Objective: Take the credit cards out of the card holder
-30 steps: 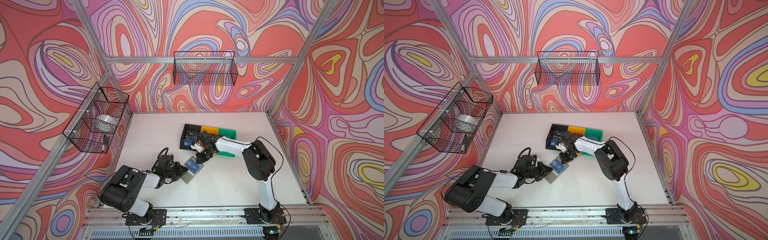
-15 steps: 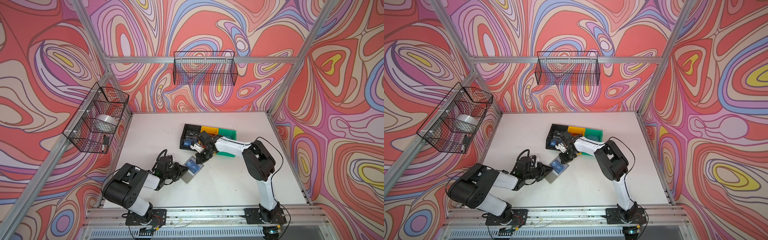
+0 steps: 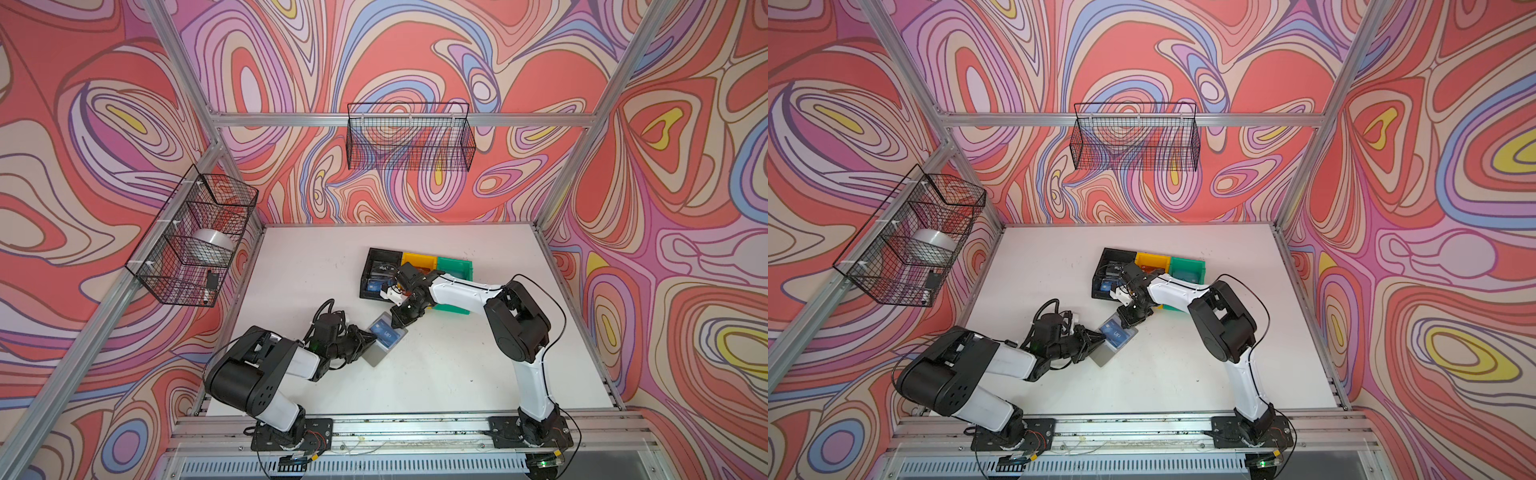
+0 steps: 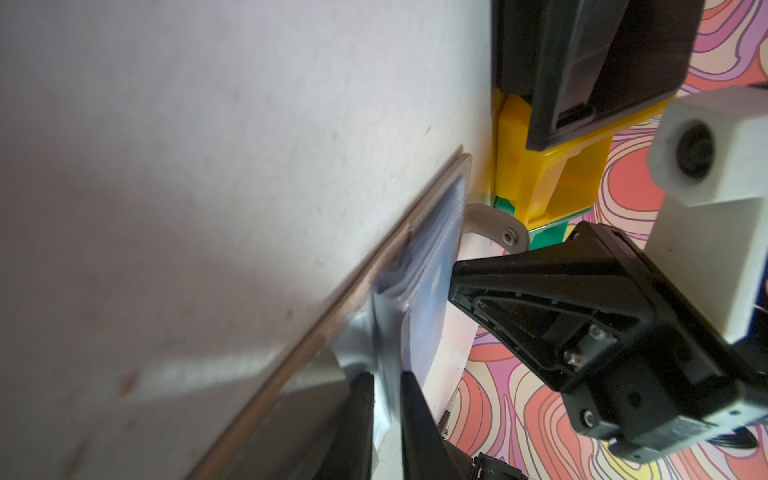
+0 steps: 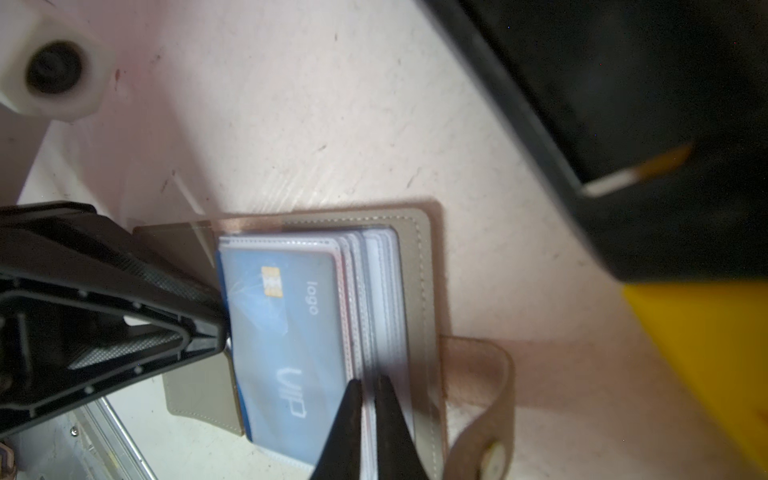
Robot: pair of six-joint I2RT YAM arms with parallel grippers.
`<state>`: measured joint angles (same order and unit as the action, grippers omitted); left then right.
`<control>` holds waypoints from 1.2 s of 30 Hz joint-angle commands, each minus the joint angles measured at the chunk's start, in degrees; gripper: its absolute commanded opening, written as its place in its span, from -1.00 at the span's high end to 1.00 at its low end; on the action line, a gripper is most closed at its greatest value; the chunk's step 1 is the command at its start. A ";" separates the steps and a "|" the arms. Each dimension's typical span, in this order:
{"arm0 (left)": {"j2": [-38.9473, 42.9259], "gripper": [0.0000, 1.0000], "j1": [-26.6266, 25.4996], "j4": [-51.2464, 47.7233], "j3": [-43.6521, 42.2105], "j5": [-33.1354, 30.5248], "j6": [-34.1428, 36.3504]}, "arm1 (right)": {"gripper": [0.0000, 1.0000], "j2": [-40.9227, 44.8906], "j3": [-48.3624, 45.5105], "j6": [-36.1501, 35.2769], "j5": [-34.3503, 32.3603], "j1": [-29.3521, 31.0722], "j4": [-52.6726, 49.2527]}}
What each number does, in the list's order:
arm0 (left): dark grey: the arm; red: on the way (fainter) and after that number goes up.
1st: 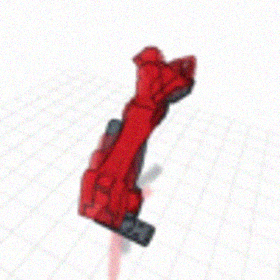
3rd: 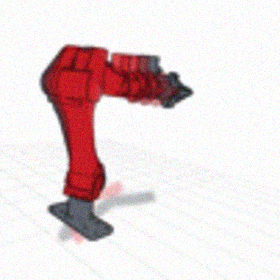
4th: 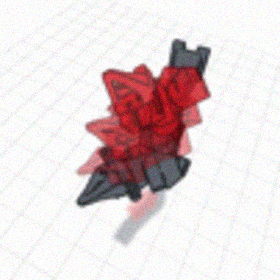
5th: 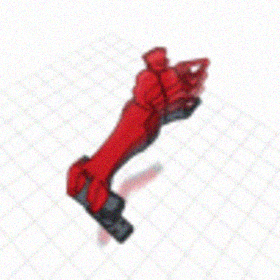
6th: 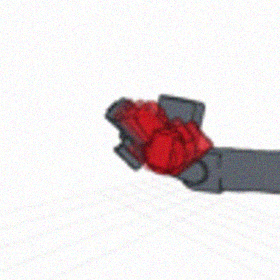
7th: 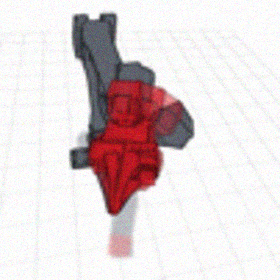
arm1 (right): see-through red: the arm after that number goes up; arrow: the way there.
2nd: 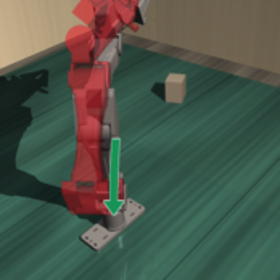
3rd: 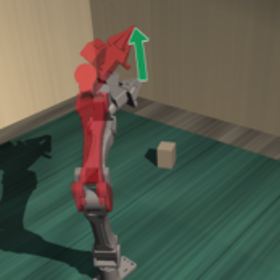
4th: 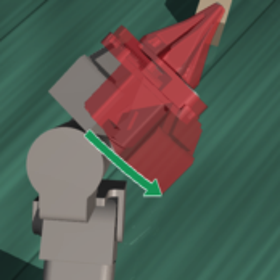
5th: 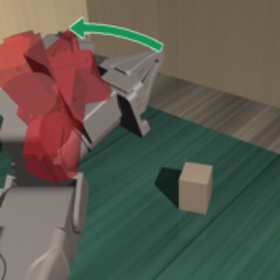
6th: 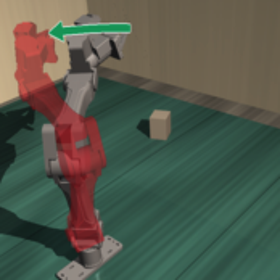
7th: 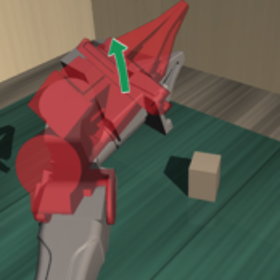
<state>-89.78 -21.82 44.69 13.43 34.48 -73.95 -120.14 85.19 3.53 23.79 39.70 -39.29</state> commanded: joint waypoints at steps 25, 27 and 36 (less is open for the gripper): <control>-0.93 0.64 -1.55 -4.26 2.65 -1.74 1.64 | 0.78 0.08 -1.47 0.44 1.83 1.25 0.21; -0.98 0.65 -1.55 -4.17 2.59 -1.67 1.56 | 0.78 0.21 -1.60 0.43 1.78 1.26 0.19; 6.48 0.65 -1.57 -10.18 0.30 -2.85 2.57 | 0.78 -0.25 -1.86 0.51 2.04 1.25 0.11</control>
<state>-86.61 -23.05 39.55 14.52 33.04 -72.82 -120.05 84.64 3.79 24.93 39.99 -38.70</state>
